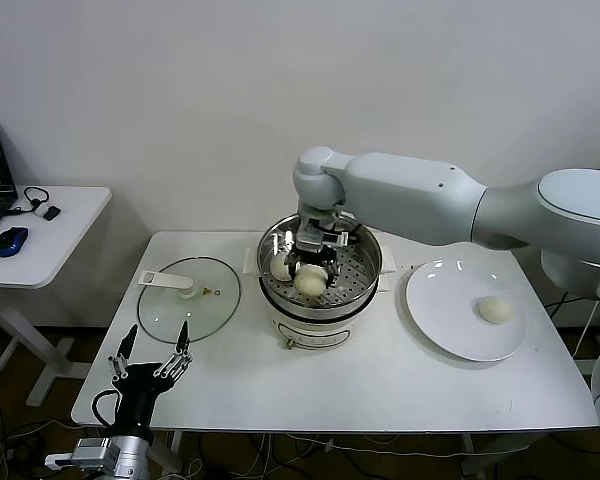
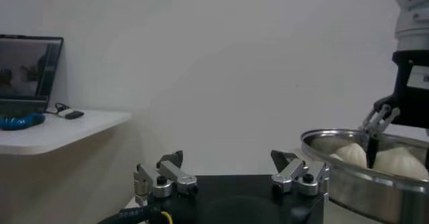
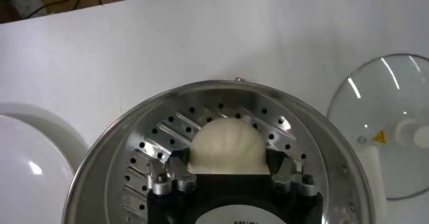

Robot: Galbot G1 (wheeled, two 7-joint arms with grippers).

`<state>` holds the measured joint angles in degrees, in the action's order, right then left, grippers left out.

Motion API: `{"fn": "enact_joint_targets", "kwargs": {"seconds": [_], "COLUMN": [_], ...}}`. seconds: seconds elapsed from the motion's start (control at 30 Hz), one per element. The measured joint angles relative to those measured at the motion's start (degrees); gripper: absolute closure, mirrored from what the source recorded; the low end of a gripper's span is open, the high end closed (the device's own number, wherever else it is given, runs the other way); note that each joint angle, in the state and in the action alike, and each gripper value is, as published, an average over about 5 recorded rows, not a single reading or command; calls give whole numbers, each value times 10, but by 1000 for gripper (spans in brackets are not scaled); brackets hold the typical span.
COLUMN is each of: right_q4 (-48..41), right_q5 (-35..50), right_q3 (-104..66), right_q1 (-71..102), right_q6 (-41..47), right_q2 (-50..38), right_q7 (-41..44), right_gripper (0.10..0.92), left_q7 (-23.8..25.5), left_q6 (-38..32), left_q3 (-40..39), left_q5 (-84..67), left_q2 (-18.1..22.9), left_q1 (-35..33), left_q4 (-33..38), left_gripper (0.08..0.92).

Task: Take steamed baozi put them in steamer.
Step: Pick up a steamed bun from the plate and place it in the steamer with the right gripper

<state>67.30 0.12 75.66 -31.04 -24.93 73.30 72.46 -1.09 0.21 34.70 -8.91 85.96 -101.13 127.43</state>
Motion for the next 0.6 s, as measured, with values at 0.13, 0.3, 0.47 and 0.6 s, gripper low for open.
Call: {"fn": "enact_joint_targets", "kwargs": {"seconds": [0.13, 0.3, 0.47, 0.6], "right_q4": [1, 6, 6, 6], "right_q5": [-7, -13, -21, -25], "right_q3": [-3, -5, -7, -9], "right_q1": [9, 15, 19, 23], "right_q6": [-1, -2, -5, -5], "right_q2": [0, 2, 0, -2], "right_q7": [0, 3, 4, 5], "right_gripper": [297, 302, 304, 304], "left_q7": [0, 0, 0, 0], "left_q6": [0, 0, 0, 0], "left_q3": [-1, -2, -3, -4], "left_q5": [0, 0, 0, 0], "left_q2": [0, 0, 1, 1], "left_q1": [0, -1, -1, 0], "left_q4": [0, 0, 0, 0], "left_gripper": [177, 177, 177, 177]}}
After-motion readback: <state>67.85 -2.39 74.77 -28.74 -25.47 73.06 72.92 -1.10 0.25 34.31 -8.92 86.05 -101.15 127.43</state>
